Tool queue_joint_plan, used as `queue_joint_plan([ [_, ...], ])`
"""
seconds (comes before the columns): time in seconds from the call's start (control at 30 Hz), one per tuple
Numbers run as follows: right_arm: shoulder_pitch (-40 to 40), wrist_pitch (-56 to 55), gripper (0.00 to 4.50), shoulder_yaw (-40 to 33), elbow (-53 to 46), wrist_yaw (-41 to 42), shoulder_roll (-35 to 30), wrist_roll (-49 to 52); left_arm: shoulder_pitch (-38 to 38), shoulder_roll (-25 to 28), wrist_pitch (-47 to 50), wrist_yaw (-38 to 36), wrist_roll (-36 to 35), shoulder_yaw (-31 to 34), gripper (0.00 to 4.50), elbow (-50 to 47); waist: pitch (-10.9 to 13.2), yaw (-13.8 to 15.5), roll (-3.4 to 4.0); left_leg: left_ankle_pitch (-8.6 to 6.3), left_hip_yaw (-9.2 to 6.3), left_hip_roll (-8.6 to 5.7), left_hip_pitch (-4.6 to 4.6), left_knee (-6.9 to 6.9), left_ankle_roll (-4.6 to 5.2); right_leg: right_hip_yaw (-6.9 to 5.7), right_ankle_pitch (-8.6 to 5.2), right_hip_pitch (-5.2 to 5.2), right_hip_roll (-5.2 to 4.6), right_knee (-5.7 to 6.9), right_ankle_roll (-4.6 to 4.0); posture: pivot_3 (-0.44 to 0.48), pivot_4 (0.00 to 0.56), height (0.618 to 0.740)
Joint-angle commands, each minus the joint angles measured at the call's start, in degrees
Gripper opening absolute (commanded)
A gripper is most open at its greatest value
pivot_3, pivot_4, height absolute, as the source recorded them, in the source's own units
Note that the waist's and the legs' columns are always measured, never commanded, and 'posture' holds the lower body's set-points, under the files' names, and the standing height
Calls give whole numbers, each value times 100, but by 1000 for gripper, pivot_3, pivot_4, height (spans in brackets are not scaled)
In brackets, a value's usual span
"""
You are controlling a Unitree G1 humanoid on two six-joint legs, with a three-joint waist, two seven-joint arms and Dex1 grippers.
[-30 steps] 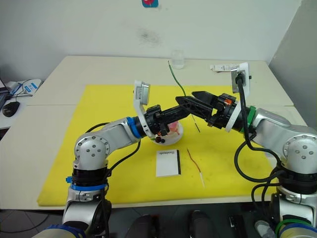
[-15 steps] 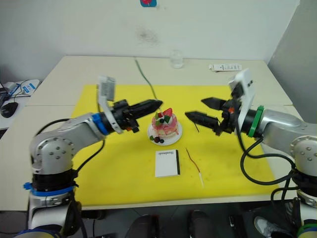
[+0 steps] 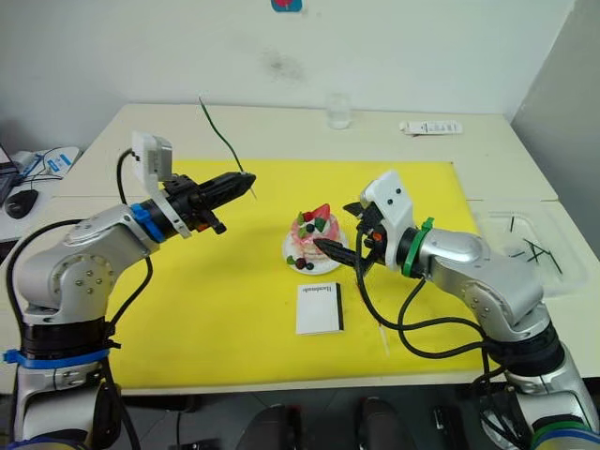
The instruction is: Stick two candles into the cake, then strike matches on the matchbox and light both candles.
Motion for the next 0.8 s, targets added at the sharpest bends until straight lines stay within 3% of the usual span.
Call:
queue_joint_plan([
  [0.03, -49, -73, 4471, -29, -146, -28, 113, -279, -250, -153, -312, -372, 192, -215, 0, 273, 0, 16, 0, 0, 0, 0, 0, 0, 0, 0, 0, -1, 0, 1, 0, 0, 150, 740],
  [0.2, -22, -45, 4471, 51, -180, 111, 124, -620, -361, -355, -524, -802, 471, -534, 0, 658, 0, 45, 0, 0, 4, 1, -1, 0, 0, 3, 0, -7, 1, 7, 0, 0, 150, 740],
  [0.8, 24, 397, 4471, -206, -458, 60, 317, -690, -307, -701, -1009, -1199, 1005, -637, 0, 1287, 0, 49, 0, 1, 4, 2, 0, 5, 0, 3, 0, -12, 3, 22, -1, 0, 150, 740],
])
